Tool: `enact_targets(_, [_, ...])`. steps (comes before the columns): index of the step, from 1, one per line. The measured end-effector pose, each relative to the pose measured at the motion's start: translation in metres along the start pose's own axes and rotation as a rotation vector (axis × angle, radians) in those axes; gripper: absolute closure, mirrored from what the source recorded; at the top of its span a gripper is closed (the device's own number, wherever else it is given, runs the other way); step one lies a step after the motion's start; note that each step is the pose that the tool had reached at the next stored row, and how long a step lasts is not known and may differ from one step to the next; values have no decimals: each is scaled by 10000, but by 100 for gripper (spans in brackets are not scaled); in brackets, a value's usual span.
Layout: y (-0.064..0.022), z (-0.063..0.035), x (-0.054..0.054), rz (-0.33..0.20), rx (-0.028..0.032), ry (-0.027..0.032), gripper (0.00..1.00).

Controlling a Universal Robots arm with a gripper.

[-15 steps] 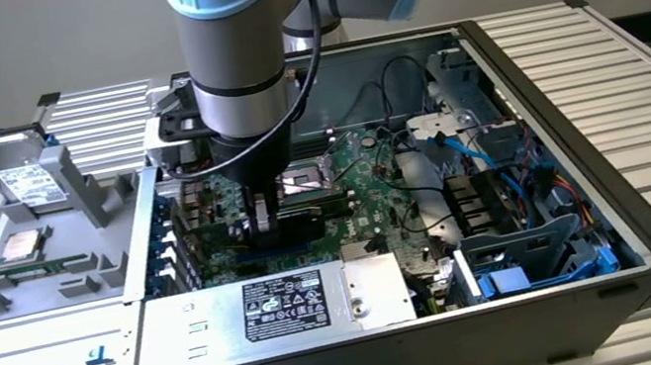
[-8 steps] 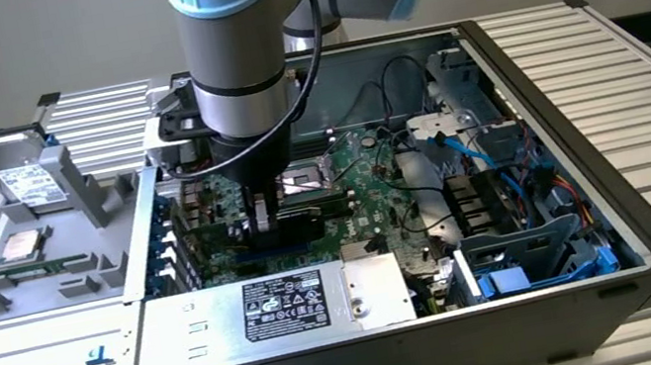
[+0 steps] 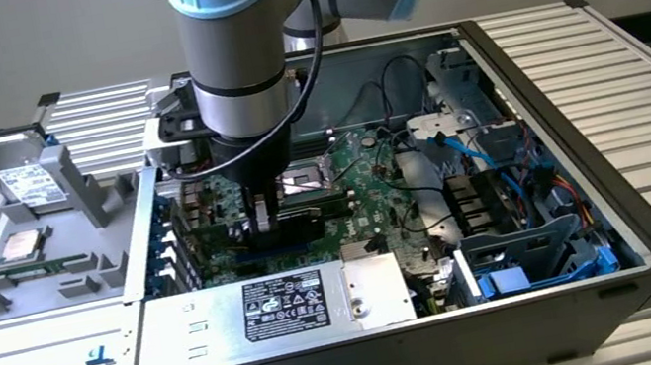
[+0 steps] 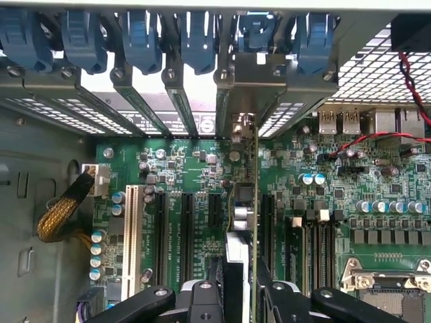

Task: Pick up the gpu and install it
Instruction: 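Insert the gpu into the slot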

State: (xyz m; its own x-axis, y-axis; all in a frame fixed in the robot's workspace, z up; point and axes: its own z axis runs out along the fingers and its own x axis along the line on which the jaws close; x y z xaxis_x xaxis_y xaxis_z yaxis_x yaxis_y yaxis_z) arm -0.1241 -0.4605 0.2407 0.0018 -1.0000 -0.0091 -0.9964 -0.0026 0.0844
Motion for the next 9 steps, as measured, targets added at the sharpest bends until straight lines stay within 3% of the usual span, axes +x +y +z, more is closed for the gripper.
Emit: enact_targets(9, [1, -1, 0, -13, -1, 15, 72])
